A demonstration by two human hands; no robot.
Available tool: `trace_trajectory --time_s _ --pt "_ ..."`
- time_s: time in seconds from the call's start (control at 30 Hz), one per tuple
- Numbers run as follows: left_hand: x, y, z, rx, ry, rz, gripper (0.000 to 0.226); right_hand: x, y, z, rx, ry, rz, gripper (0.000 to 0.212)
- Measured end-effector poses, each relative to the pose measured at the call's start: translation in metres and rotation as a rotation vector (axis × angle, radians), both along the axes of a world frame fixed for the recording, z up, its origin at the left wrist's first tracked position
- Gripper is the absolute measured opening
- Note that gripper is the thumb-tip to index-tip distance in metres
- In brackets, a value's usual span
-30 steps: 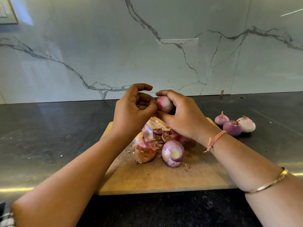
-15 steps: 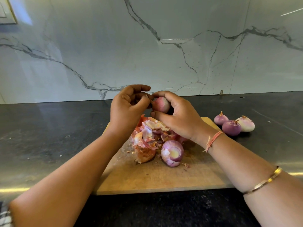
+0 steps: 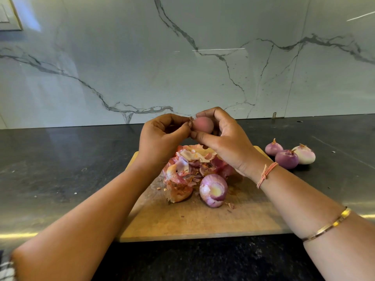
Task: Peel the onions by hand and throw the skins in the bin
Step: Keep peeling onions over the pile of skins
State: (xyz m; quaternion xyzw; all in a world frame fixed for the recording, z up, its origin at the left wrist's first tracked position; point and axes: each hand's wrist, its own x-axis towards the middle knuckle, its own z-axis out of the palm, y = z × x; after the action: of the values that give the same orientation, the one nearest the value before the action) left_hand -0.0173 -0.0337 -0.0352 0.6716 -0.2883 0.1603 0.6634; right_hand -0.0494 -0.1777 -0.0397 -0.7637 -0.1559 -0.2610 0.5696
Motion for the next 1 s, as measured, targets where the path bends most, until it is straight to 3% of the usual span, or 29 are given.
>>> trace_trajectory --time_s 0.27,0.43,0.67,0.87,1.0 --pt "-0.001 0.002 0.001 0.079 -0.111 0.029 0.024 -0.002 -0.004 0.001 -0.145 -0.03 -0.013 0.035" --pt "-0.003 0.001 0.0 0.143 -0.219 0.095 0.025 -0.003 -0.003 0.0 -0.13 -0.002 0.014 0.038" --pt "-0.001 0.0 -0.001 0.152 -0.254 0.151 0.02 0.0 -0.004 0.002 0.091 0.119 0.185 0.026" --pt "0.0 0.001 0.001 0.15 -0.239 0.2 0.024 -0.003 -0.005 0.008 0.371 0.202 0.192 0.02" --pt "-0.003 0.0 0.001 0.111 -0.173 0.138 0.018 -0.003 -0.006 0.009 0.405 0.208 0.216 0.013"
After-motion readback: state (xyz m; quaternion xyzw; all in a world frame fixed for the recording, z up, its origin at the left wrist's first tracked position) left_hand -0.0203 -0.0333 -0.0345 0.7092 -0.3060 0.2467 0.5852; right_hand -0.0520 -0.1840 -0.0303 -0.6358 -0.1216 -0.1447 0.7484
